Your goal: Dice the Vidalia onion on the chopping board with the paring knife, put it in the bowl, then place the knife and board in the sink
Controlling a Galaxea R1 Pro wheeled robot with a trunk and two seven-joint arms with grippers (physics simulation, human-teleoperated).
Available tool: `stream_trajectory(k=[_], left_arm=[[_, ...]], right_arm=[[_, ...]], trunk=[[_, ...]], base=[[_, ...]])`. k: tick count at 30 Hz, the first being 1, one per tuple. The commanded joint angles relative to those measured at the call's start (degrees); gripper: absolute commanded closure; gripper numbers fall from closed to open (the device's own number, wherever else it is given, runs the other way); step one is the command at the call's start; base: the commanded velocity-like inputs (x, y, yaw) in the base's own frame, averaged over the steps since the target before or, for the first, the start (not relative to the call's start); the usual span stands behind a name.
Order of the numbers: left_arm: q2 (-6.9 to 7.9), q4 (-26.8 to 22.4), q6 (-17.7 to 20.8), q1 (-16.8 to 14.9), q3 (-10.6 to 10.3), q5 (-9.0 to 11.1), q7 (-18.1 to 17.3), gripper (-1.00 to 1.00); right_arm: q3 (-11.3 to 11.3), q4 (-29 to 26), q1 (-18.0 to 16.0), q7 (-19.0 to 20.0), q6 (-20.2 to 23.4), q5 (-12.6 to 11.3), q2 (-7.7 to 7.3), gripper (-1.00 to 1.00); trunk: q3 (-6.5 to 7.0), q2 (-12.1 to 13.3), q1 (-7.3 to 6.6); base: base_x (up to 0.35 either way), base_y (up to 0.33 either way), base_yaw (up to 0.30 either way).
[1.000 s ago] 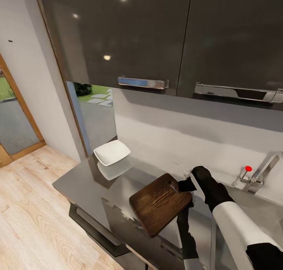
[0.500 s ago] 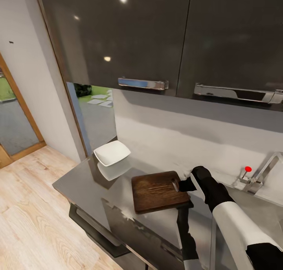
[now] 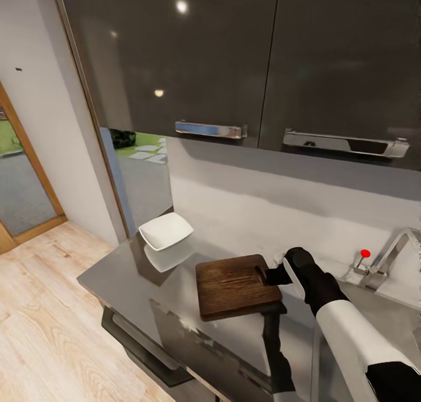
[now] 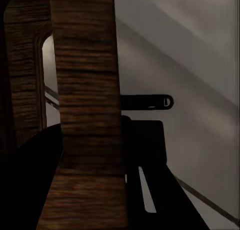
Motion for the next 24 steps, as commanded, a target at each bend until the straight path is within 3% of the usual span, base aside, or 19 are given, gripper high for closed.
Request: stream_trajectory(k=[1,24], left_arm=[[-0.01,-0.2,0.2,0.0,0.0,0.0,0.0,-1.0],[-0.01,-0.2,0.2,0.0,0.0,0.0,0.0,-1.0]], right_arm=[[0.2,-0.1,0.0,0.1,0.2,0.0,-0.07,1.0],[0.2,-0.1,0.0,0.1,0.2,0.0,-0.07,1.0]], trunk=[[-0.02,-0.1,0.04],[2.04,-0.1,0.04]], base=[[0.0,0.0,-0.062],[0.0,0.0,-0.062]])
